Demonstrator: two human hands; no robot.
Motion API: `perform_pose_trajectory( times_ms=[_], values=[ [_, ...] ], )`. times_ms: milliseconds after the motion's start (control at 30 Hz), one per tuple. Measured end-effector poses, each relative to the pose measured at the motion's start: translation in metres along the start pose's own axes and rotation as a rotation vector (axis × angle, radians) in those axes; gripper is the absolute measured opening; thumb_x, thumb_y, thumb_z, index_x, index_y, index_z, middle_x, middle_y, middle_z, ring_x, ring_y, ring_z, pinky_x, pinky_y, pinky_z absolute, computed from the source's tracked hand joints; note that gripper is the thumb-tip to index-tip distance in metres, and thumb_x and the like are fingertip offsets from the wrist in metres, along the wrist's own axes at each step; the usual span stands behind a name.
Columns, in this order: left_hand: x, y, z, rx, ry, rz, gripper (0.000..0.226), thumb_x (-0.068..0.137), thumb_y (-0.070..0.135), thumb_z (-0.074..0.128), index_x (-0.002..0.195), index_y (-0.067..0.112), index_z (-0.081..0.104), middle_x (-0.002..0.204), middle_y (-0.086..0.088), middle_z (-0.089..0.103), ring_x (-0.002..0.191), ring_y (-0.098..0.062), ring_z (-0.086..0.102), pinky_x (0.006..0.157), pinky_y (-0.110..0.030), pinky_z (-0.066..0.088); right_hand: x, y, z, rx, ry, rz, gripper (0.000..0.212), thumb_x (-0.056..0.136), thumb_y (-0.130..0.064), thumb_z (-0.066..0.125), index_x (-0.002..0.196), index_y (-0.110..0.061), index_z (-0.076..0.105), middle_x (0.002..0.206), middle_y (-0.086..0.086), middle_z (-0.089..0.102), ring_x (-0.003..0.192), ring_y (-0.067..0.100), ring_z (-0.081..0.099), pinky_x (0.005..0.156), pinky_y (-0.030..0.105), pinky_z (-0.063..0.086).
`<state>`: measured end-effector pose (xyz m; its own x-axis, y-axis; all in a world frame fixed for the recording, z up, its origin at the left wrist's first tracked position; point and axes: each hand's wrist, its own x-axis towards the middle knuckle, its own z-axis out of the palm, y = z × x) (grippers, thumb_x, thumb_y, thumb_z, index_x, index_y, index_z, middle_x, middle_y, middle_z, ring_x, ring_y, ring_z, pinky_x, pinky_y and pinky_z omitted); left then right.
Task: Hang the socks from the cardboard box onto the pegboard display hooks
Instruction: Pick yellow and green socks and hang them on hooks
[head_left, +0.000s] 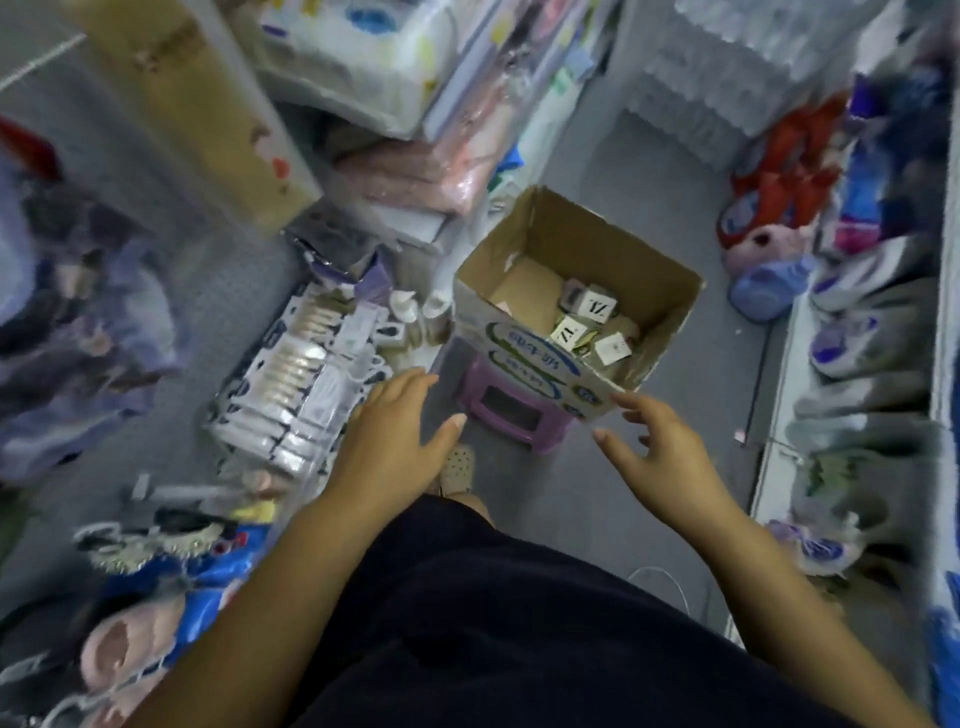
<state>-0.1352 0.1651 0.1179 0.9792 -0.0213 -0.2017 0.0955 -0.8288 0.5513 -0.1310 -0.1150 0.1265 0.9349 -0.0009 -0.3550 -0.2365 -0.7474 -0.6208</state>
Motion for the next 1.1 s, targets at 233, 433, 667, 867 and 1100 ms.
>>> perform_pose_trajectory(
  times_ms=[233,433,667,867,1100],
  values=[
    [0.155,-0.018,-0.018,0.23,-0.225,0.144,0.053,0.095,0.047,0.061,0.136,0.013,0.053,0.137,-0.008,0.057,0.125,-0.03,0.053,0.101,-0.046,0.047,0.093,-0.011,0.005,0.177,0.16,0.233,0.046,0.097,-0.032,0.066,0.137,-0.011,0.057,0.135,0.005,0.063,0.122,0.019,0.059,0.093,0.027,0.045],
    [0.242,-0.021,0.015,0.28,-0.295,0.117,0.057,0.092,0.05,0.061,0.131,0.01,0.051,0.13,-0.013,0.058,0.12,-0.035,0.053,0.098,-0.049,0.048,0.167,0.003,0.015,0.322,0.146,0.418,0.047,0.095,-0.031,0.068,0.135,-0.009,0.057,0.126,0.005,0.065,0.115,0.018,0.06,0.102,0.033,0.048],
    [0.304,-0.031,0.076,0.234,-0.261,-0.161,0.094,0.09,0.062,0.059,0.158,0.011,0.018,0.169,-0.016,0.01,0.154,-0.039,0.014,0.119,-0.056,0.025,0.278,0.053,0.035,0.524,0.023,0.721,0.029,0.097,-0.021,0.066,0.116,0.0,0.061,0.094,0.007,0.064,0.084,0.02,0.064,0.077,0.034,0.061],
    [0.307,-0.029,0.123,-0.079,-0.249,-0.446,0.11,0.086,0.06,0.067,0.162,0.016,-0.001,0.17,-0.009,0.008,0.154,-0.034,0.015,0.123,-0.053,0.021,0.344,0.111,0.071,0.652,-0.087,0.927,0.015,0.097,-0.025,0.064,0.084,-0.021,0.057,0.09,0.003,0.062,0.072,0.015,0.058,0.068,0.03,0.052],
    [0.316,-0.018,0.153,-0.062,-0.129,-0.52,0.116,0.081,0.059,0.073,0.155,0.002,0.005,0.157,-0.022,0.014,0.144,-0.04,0.027,0.113,-0.052,0.038,0.388,0.144,0.119,0.76,-0.074,1.09,0.051,0.08,-0.046,0.082,0.109,-0.009,0.061,0.105,0.009,0.069,0.097,0.024,0.066,0.093,0.044,0.058]
  ],
)
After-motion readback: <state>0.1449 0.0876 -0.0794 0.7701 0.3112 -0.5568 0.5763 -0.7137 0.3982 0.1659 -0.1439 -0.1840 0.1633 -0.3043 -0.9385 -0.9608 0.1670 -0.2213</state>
